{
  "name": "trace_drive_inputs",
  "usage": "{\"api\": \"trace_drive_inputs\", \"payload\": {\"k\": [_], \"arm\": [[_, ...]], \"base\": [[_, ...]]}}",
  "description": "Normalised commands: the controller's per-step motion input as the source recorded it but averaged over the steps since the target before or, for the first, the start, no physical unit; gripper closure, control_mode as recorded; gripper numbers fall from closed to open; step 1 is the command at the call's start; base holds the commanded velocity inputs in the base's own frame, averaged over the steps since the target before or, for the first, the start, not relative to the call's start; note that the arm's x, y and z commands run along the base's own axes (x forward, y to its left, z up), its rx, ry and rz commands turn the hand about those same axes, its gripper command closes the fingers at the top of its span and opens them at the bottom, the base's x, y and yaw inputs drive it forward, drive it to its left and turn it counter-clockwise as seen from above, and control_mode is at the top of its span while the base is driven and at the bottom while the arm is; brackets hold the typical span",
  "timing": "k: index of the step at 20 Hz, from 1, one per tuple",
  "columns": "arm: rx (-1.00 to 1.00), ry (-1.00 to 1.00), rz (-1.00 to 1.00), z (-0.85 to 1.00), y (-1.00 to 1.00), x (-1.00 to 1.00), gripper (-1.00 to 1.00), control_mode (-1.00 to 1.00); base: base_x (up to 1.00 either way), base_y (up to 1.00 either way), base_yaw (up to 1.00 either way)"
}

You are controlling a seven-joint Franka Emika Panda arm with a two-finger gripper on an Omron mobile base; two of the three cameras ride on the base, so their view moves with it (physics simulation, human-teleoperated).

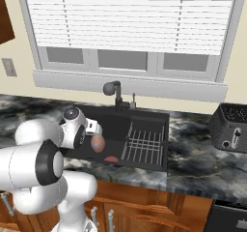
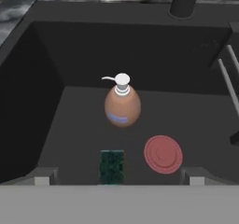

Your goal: Pick up the sponge and soap dispenser from the sink, and place them back in the cabinet, and close the cabinet door.

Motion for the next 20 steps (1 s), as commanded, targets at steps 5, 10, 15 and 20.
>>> {"api": "trace_drive_inputs", "payload": {"k": [5,10,15,20], "arm": [[0.00,0.00,0.00,-0.23,0.00,0.21,-1.00,-1.00],[0.00,0.00,0.00,-0.20,0.02,0.23,-1.00,-1.00],[0.00,0.00,0.00,-0.14,0.03,0.23,-1.00,-1.00],[0.00,0.00,0.00,-0.15,0.01,0.22,-1.00,-1.00]], "base": [[0.00,0.00,0.00],[0.00,0.00,0.00],[0.00,0.00,0.00],[0.00,0.00,0.00]]}}
